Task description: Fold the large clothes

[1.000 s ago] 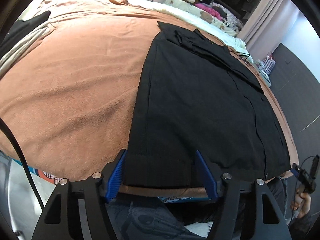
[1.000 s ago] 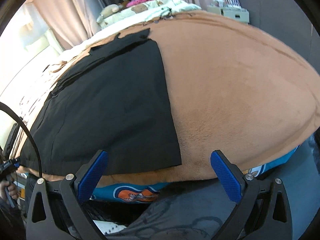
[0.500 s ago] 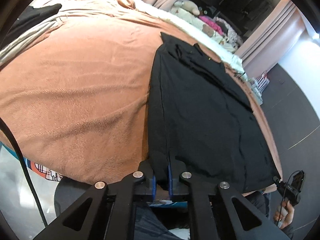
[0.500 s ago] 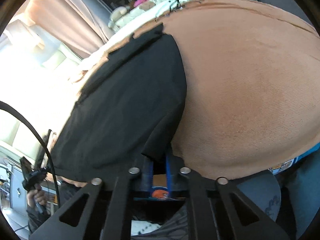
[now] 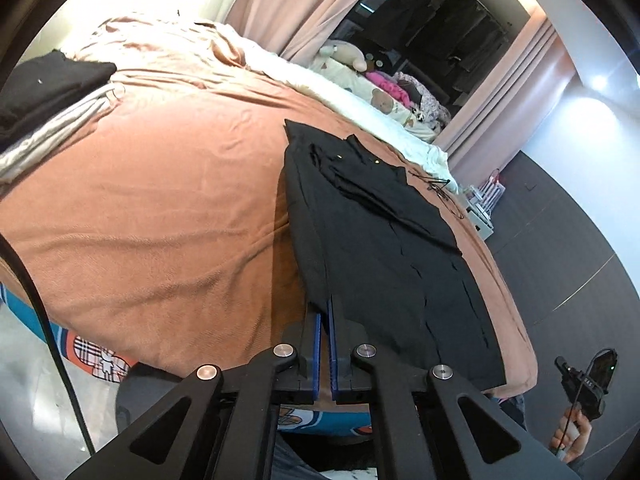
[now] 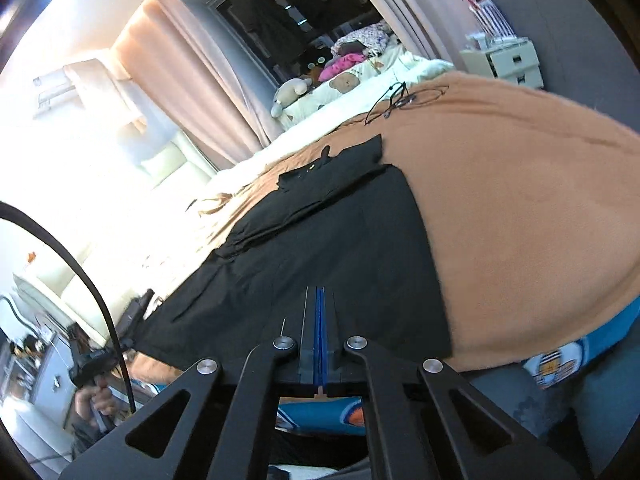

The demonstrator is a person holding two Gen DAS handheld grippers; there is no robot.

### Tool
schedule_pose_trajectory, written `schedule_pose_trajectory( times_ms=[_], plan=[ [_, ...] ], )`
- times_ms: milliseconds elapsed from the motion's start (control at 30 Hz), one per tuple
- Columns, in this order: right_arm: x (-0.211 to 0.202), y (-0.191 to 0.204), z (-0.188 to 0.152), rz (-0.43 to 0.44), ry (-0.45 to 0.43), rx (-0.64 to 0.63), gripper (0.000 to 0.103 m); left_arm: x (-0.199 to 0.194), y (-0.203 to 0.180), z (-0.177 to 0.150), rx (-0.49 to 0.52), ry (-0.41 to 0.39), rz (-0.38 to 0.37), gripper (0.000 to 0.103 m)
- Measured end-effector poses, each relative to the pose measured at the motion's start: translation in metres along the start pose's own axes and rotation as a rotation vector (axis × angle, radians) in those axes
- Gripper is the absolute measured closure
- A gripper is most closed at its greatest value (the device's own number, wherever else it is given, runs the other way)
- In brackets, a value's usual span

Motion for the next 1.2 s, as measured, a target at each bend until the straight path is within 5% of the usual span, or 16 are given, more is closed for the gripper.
schedule_pose_trajectory(
  times_ms=[67, 367, 700, 967, 1200],
  plan=[
    [0.01, -0.019, -0.011, -0.084, 0.038, 0.032, 0.103, 0.003, 0.003, -0.001, 0.002, 0.003, 0.004, 0.1],
    [0.041, -0.063, -0.034, -0.1, 0.11, 0.131, 0.103, 0.019, 0.011, -0.012, -0.001, 0.034, 0.045, 0.1],
    [0.067, -0.046, -0.019, -0.113, 0.144, 0.173, 0.103, 0.045, 0.012, -0.024, 0.056, 0.1, 0.142, 0.098],
    [0.075, -0.056, -0.02, -0.239, 0.174, 0.176, 0.103, 0.07, 0.029, -0.024, 0.023, 0.139, 0.179, 0.093],
    [0.086, -0.051, -0.02, -0.195, 0.18, 0.226, 0.103, 0.091, 0.04, -0.029, 0.008, 0.189, 0.207, 0.093]
  ],
)
Point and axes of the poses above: each gripper's, at about its wrist camera, not at the fingertips, and x roughly the way its jaws point, y to its left, z to its top, the point moved 10 cm from there along x, roughly the way its jaws point, and after that the axes turned 7 degrees about y, right-handed, at the moved point
